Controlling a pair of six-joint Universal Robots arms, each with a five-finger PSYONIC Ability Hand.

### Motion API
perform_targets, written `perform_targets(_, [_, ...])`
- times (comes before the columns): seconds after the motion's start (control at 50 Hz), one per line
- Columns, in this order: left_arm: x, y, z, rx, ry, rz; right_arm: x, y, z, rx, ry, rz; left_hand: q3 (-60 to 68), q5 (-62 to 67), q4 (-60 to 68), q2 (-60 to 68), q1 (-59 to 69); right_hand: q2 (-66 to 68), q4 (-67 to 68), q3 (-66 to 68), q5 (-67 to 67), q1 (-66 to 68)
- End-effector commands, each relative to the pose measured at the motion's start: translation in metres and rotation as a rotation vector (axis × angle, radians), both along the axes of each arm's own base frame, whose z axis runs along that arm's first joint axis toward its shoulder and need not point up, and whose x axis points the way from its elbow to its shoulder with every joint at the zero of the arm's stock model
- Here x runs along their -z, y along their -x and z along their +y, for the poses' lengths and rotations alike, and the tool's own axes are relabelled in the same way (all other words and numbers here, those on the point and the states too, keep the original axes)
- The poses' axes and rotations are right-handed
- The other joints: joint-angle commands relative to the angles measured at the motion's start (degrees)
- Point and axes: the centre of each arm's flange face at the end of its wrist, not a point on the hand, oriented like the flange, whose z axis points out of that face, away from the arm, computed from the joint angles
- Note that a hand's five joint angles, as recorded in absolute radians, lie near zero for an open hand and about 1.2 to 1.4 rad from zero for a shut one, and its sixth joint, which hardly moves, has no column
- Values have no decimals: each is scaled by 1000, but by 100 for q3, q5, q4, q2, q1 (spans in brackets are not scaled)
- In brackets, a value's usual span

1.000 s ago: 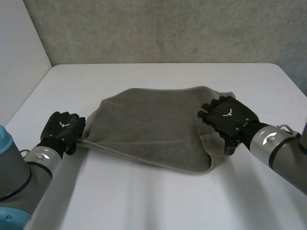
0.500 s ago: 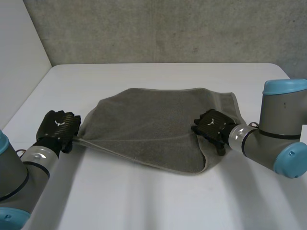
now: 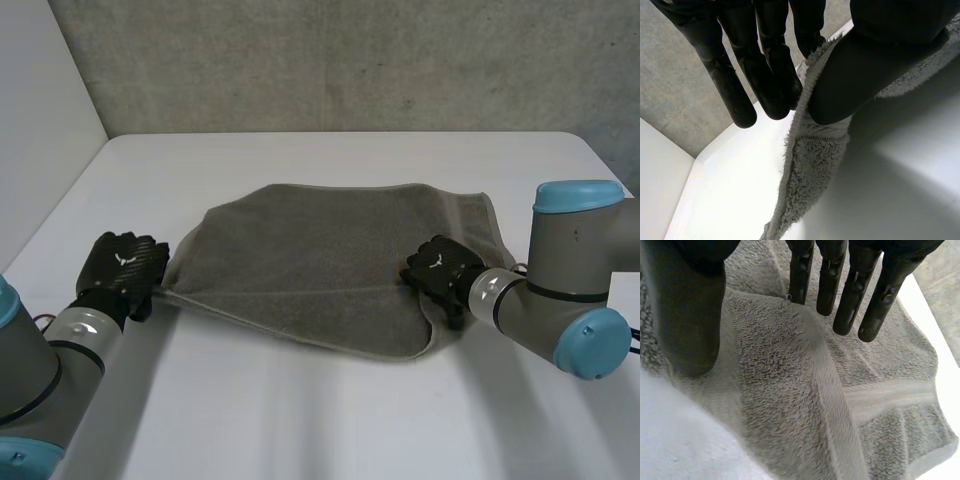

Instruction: Fold the laundry

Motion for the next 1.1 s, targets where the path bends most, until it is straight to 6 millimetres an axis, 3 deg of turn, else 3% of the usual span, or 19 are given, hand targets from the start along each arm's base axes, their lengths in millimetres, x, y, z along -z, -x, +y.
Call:
perform_targets(0.02, [0,0,0,0,0,0,0,3,-3,19,17,-1,1028,1095,1019,1024,1191,250,233,208,242,180])
perform_targets(0.3, [0,0,0,-2,0,0,-9,8,1,58,-8,-53,1028,1095,1019,1024,1191,1966,1948,1923,1957,1896])
perform_targets(0.44, [0,0,0,-2,0,0,-17,20,5,96,-23,-63,1028,1095,1019,1024,1191,4966,4949,4924,4958,4896])
perform_targets(0.62, [2,0,-1,-1,-3,-5,-37,51,11,239,-44,-197,878,946,870,875,1042,4971,4953,4928,4962,4901])
perform_targets(0.72, [4,0,-1,1,-3,-6,-44,75,16,337,-1,-281,-215,-148,-224,-218,-51,4971,4953,4928,4962,4901])
perform_targets(0.76, [8,0,-1,3,-13,-10,-45,90,20,401,14,-339,-1386,-1319,-1395,-1389,-1223,4971,4953,4928,4962,4901])
perform_targets(0.82, [13,0,-2,0,-29,-15,-47,97,21,432,18,-373,-2247,-2180,-2256,-2250,-2083,4971,4953,4928,4962,4901])
perform_targets(0.86, [15,0,-2,2,-35,-16,-55,108,23,478,13,-450,-2317,-2250,-2326,-2320,-2153,4971,4953,4928,4962,4901])
perform_targets(1.1, [25,1,-5,3,-65,-22,-74,114,25,469,-28,-612,-2351,-2284,-2360,-2354,-2188,4971,4953,4928,4962,4901])
